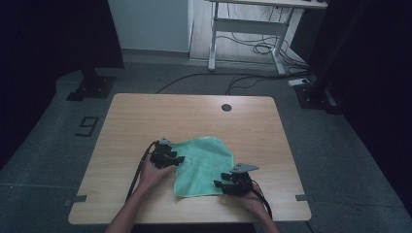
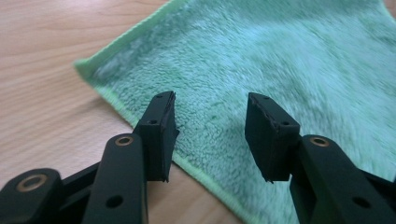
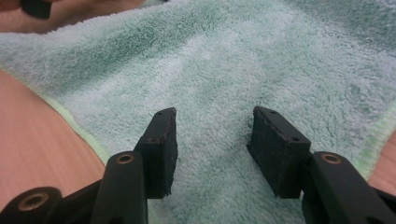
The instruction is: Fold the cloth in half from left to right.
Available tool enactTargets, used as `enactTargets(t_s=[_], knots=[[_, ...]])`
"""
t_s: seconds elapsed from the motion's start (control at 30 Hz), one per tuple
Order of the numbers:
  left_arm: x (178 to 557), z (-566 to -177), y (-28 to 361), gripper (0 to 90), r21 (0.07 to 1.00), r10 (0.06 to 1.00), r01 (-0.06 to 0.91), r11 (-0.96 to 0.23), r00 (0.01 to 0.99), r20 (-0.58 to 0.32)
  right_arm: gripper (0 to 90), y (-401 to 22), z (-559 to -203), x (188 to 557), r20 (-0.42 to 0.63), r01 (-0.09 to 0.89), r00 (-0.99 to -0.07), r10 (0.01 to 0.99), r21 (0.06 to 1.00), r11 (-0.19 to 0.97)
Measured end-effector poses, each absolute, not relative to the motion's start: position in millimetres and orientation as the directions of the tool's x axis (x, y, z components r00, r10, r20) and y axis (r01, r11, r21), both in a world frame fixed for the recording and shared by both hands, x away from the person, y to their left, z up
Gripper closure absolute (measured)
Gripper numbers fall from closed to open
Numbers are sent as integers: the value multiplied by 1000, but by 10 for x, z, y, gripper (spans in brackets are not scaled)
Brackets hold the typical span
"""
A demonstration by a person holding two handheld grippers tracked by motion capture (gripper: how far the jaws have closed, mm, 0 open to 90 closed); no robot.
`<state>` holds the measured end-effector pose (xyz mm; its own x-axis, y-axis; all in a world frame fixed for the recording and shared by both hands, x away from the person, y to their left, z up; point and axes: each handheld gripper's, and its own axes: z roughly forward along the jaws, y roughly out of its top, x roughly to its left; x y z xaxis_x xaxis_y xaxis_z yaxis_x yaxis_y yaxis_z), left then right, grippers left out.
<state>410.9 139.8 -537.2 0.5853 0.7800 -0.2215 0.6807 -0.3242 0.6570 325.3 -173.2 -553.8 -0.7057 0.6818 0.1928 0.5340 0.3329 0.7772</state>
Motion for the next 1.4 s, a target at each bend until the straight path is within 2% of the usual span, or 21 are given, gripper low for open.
enactTargets(t_s=[0.27,0.47,0.57,1.1,1.4], knots=[[4248,-5337,1461,520,641,805,697,-323,558,-202,487,-1706,-5538,3181,202,534,-712,672,777,333],[4120,-5183,1487,508,685,784,664,-300,581,-220,462,-1722,-5534,3195,228,549,-708,668,773,318],[4043,-5122,1471,508,697,770,649,-304,599,-222,447,-1734,-5486,3220,205,535,-702,683,784,314],[3927,-5348,1233,502,658,752,651,-377,630,-193,452,-1982,-5182,3886,76,475,-606,792,833,284],[3920,-5382,1252,517,668,753,649,-365,628,-199,454,-2008,-5245,4402,86,516,-567,820,813,272]])
